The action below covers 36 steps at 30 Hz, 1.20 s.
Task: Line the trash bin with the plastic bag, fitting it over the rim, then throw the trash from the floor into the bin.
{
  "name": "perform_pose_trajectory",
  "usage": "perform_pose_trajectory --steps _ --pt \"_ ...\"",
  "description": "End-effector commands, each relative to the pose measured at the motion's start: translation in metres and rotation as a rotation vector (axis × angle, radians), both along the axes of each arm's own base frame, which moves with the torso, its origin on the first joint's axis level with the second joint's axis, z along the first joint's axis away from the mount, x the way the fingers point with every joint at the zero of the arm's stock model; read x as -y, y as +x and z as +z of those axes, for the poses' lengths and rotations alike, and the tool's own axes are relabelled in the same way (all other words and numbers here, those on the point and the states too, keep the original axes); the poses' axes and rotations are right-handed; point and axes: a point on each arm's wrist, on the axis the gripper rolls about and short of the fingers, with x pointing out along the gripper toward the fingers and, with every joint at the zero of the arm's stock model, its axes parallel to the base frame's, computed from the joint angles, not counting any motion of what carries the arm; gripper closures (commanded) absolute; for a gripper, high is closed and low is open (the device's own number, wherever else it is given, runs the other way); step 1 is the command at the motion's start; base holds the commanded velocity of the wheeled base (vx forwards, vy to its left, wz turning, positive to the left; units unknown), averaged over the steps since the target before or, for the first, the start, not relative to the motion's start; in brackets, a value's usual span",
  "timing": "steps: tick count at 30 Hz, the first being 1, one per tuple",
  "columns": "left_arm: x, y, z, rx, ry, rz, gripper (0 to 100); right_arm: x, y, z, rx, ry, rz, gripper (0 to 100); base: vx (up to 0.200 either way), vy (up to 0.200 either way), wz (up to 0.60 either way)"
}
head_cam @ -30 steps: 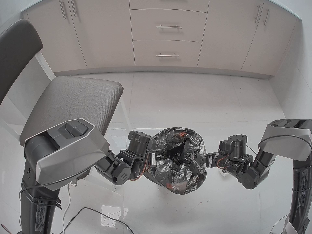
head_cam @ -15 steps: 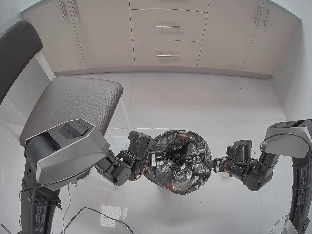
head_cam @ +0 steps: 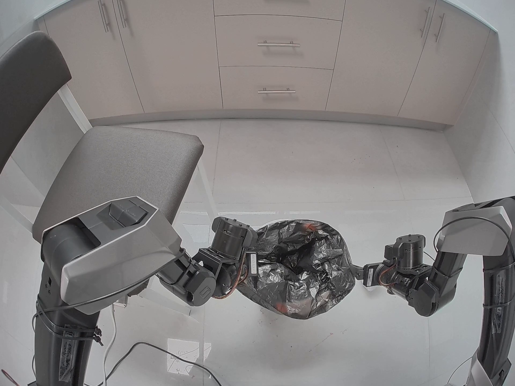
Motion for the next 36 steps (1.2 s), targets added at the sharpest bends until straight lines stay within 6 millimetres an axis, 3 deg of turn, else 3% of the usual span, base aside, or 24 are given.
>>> perform_pose_trajectory --steps 1,9,13,19,22,29,36 --pt "0.0 0.0 -0.001 -0.002 0.001 0.0 100 0.01 0.004 -0.015 -0.032 -0.018 -0.018 0 0.0 0.0 0.0" --pt "0.0 0.0 -0.002 -0.003 0.002 0.0 100 0.012 0.016 -0.019 -0.011 -0.014 -0.027 0 0.0 0.0 0.0" --pt "0.0 0.0 -0.003 -0.005 0.005 -0.001 100 0.006 0.011 -0.001 0.022 -0.007 -0.008 0 0.0 0.0 0.0" --pt "-0.001 0.0 -0.011 -0.012 0.022 -0.001 100 -0.008 -0.009 0.051 0.122 0.025 0.045 0 0.0 0.0 0.0" --pt "-0.001 0.0 -0.012 -0.005 0.017 -0.003 100 -0.015 -0.015 0.067 0.158 0.037 0.067 0 0.0 0.0 0.0" --pt "0.001 0.003 -0.023 -0.014 0.022 -0.004 100 -0.028 -0.018 0.07 0.172 0.046 0.106 0 0.0 0.0 0.0" --pt "0.002 0.007 -0.018 0.0 0.004 0.0 100 -0.032 -0.016 0.066 0.167 0.047 0.116 0 0.0 0.0 0.0"
